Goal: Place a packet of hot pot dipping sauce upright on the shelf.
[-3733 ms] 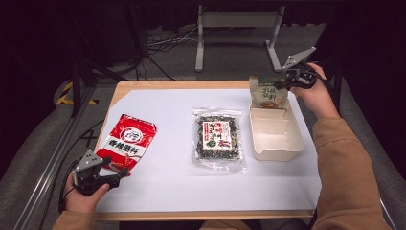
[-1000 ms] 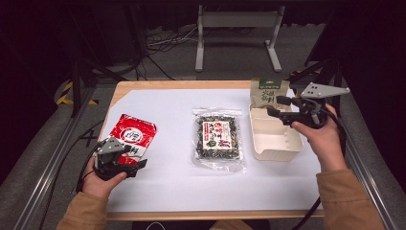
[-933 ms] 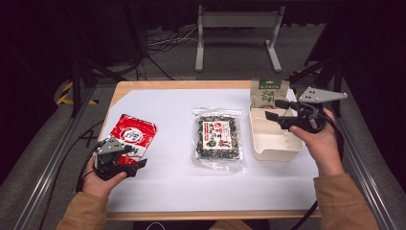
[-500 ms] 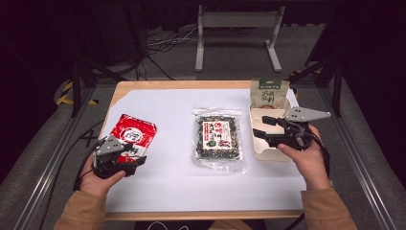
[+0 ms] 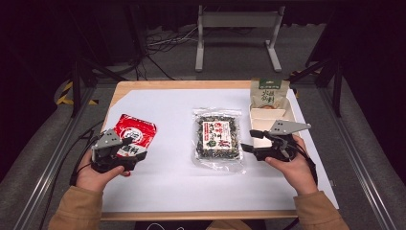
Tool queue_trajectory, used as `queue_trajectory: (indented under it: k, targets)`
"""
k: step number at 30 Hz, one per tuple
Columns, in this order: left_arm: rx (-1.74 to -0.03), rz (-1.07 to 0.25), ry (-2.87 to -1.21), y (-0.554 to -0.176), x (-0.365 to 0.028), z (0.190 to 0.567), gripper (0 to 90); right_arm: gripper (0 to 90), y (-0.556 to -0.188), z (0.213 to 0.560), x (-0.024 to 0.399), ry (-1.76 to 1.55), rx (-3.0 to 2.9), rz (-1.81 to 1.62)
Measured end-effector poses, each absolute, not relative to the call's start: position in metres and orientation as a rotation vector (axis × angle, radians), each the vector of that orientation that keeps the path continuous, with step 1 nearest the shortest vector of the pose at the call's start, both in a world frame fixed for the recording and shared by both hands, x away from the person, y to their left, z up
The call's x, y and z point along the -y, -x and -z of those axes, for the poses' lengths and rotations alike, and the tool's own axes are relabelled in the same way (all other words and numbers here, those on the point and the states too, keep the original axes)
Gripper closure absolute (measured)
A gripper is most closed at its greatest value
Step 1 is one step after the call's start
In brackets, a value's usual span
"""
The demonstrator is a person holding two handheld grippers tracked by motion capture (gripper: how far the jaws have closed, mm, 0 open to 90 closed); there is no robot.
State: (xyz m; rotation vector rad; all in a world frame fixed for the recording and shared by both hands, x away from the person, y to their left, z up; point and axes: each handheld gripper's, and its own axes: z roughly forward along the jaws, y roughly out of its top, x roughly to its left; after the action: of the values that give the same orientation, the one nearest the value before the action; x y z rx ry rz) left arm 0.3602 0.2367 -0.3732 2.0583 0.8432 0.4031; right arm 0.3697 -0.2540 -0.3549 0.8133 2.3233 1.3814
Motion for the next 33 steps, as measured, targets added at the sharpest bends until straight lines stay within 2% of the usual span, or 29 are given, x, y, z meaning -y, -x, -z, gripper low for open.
queue_trajectory:
  k: [9,15,19,21,24,30,32,33]
  targets:
    - [-0.842,-0.317,-2.08,-0.383,-0.248,0.362,27.5,38.1,-0.364,0.367,0.25,-0.806,-2.342,-1.374]
    - [-0.855,-0.393,-2.088,-0.399,-0.257,0.357,34.9,37.7,-0.361,0.373,0.245,-0.793,-2.349,-1.376]
    - [-0.921,-0.404,-2.083,-0.421,-0.265,0.36,32.3,37.7,-0.359,0.379,0.243,-0.8,-2.364,-1.362]
    - [-0.969,-0.398,-2.097,-0.431,-0.269,0.363,24.2,37.9,-0.359,0.382,0.243,-0.816,-2.364,-1.366]
    - [-0.998,-0.378,-2.074,-0.443,-0.276,0.368,25.7,37.9,-0.36,0.384,0.24,-0.816,-2.371,-1.362]
    - [-1.018,-0.408,-2.051,-0.456,-0.284,0.372,22.5,37.9,-0.359,0.387,0.235,-0.8,-2.387,-1.345]
    - [-1.041,-0.426,-2.041,-0.461,-0.287,0.374,28.2,37.8,-0.358,0.387,0.236,-0.797,-2.386,-1.346]
    - [-1.055,-0.433,-2.026,-0.465,-0.289,0.375,28.2,37.8,-0.358,0.387,0.236,-0.797,-2.385,-1.35]
